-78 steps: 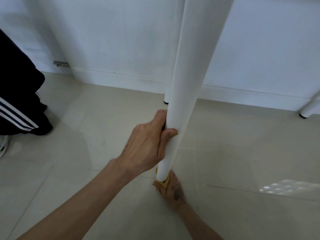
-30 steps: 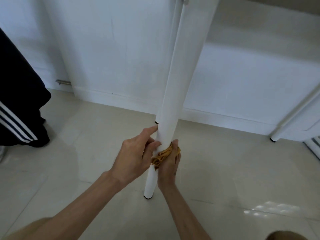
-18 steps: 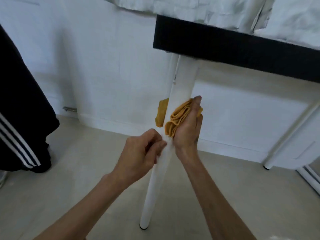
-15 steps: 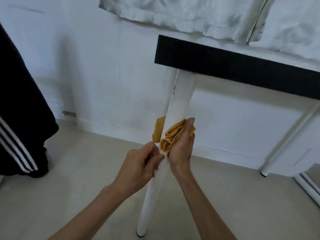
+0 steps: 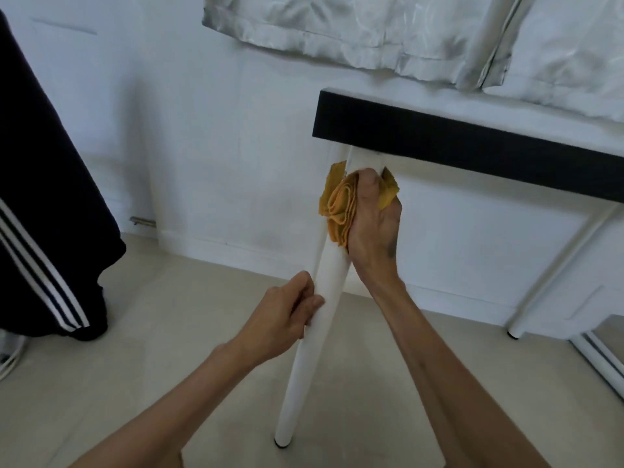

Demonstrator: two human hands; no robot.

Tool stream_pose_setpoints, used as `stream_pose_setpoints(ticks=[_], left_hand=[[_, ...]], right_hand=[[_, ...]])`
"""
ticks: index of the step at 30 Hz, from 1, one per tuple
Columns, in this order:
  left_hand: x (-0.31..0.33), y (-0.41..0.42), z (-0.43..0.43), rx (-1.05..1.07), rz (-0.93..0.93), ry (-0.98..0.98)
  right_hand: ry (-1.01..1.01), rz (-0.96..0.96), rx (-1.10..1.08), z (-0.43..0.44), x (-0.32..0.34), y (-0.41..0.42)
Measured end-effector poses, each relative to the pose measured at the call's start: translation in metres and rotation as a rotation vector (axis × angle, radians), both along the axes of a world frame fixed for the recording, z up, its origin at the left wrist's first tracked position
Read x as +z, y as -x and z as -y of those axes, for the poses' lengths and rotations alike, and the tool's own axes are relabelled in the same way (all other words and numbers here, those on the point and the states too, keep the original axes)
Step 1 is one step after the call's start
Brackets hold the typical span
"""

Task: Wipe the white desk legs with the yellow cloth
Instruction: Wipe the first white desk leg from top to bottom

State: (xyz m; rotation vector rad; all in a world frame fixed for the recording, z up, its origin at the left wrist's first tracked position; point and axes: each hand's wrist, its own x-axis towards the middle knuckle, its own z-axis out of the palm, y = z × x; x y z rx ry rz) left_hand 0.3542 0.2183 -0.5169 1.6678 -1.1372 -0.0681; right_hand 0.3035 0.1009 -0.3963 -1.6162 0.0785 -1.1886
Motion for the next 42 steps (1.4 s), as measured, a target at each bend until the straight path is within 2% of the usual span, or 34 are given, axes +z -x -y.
stream_pose_setpoints(ticks=[6,12,15,18,21,23,29,36,42], left_hand=[[-0.026,0.005,-0.004,-0.012,-0.064,-0.013],[-0.066,0.002,-0.013,0.014,-0.236,-0.102],[-0.048,-0.009,-0.021,0.180,-0.296,0.053],[0.006,-0.013,-0.016,0.175,-0.183,0.207],[0.049,-0.007,0.013,0.070,0.147,0.195],[0.064,-0.004,0.034,0.041,0.280,0.211],[0.062,-0.005,0.054,0.049,0.384,0.443],[0.061,-0.009,0.058,0.032,0.368,0.441],[0.060,-0.017,0.060,0.066,0.339,0.402]], right_hand=[[-0.028,-0.035,0.044,-0.006,-0.049,0.009],[-0.036,-0.087,0.090,-0.010,-0.116,0.017],[-0.082,-0.108,0.070,-0.012,-0.151,0.018],[-0.144,-0.135,0.061,-0.017,-0.169,0.018],[-0.124,-0.143,0.000,-0.018,-0.176,0.021],[-0.128,-0.174,-0.019,-0.021,-0.184,0.026],[-0.127,-0.223,-0.066,-0.022,-0.222,0.027],[-0.163,-0.338,-0.120,-0.024,-0.277,0.027],[-0.135,-0.372,-0.120,-0.017,-0.282,0.017]])
